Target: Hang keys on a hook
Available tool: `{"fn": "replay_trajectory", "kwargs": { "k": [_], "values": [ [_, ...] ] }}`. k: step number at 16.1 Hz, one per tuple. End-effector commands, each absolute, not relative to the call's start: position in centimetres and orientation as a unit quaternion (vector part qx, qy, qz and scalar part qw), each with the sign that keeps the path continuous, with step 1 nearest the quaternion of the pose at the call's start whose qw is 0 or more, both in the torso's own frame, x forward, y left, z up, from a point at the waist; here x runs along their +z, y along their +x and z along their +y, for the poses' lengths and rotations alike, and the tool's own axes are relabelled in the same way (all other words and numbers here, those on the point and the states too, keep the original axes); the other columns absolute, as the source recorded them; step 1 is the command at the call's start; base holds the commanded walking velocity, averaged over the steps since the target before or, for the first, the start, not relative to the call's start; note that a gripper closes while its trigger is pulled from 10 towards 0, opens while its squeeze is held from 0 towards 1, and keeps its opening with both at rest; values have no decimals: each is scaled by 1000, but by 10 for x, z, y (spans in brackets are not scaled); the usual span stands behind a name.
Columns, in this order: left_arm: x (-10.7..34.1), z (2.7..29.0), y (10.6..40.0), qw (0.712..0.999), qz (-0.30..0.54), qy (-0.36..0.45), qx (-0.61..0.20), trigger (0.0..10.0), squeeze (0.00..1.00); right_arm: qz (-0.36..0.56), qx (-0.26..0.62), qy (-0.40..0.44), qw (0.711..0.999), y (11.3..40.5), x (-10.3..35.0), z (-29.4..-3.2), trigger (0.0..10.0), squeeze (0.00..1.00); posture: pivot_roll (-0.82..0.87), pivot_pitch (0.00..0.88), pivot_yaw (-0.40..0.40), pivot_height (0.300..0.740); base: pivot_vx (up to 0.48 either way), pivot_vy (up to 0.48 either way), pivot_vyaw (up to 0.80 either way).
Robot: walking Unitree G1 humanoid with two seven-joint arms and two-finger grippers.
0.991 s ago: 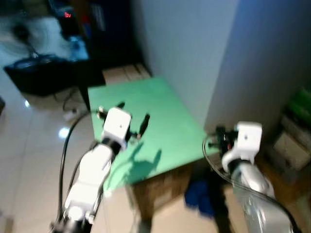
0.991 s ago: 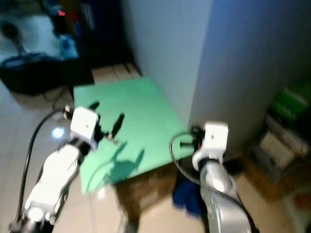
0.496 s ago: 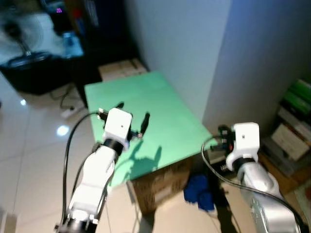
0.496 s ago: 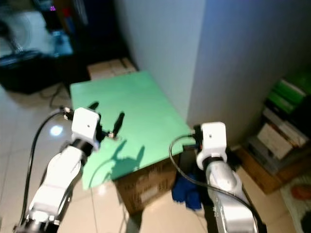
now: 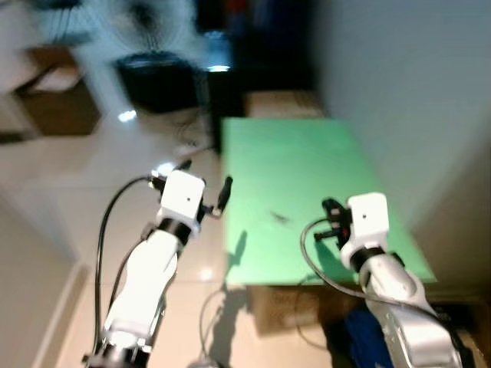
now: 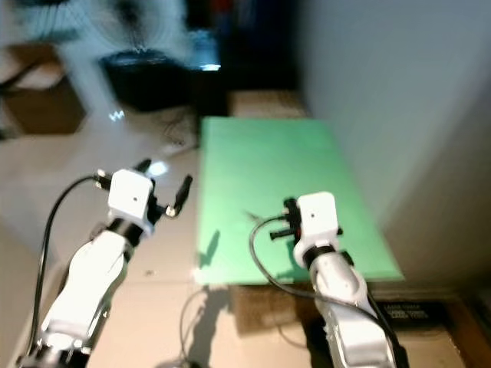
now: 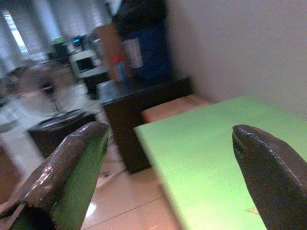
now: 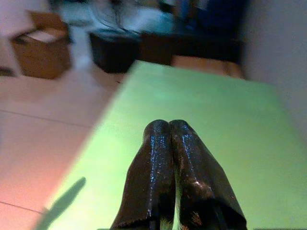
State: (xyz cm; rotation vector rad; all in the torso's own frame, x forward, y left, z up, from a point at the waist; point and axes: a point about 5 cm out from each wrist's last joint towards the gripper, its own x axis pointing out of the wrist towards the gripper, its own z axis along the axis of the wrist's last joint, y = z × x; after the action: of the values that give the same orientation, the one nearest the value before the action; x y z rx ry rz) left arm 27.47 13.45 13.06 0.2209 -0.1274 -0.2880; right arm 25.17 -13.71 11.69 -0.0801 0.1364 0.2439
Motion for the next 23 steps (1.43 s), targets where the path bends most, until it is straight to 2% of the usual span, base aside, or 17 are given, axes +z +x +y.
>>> {"fn": "replay_trajectory", "kwargs": {
  "k": [1,5,13,14,15,18,23],
  "values": [
    [133,129,275,980,-67,106,-156,10000,0,75,104,-46,991,249,112,-146,10000,0,-11,0,52,740,375,0,0],
    [132,125,272,977,-65,96,-179,10000,0,92,95,-50,990,245,105,-150,10000,0,-11,0,55,740,373,0,0],
    [115,117,257,959,-18,88,-271,10000,0,168,60,-32,983,236,80,-161,10000,0,-19,0,59,740,0,0,0],
    [112,118,255,956,-6,85,-281,10000,0,191,67,-17,979,238,75,-162,10000,333,-22,0,58,740,0,0,0],
    [112,119,255,955,-4,83,-284,10000,0,202,71,-7,977,239,72,-162,10000,1000,-22,0,58,740,0,0,0],
    [112,119,254,948,4,85,-307,10000,0,281,55,25,958,255,43,-176,10000,1000,-13,0,64,740,0,0,0],
    [121,122,256,943,-3,102,-317,10000,0,279,65,47,957,292,31,-187,10000,1000,41,31,74,740,0,0,0]
  ]
}}
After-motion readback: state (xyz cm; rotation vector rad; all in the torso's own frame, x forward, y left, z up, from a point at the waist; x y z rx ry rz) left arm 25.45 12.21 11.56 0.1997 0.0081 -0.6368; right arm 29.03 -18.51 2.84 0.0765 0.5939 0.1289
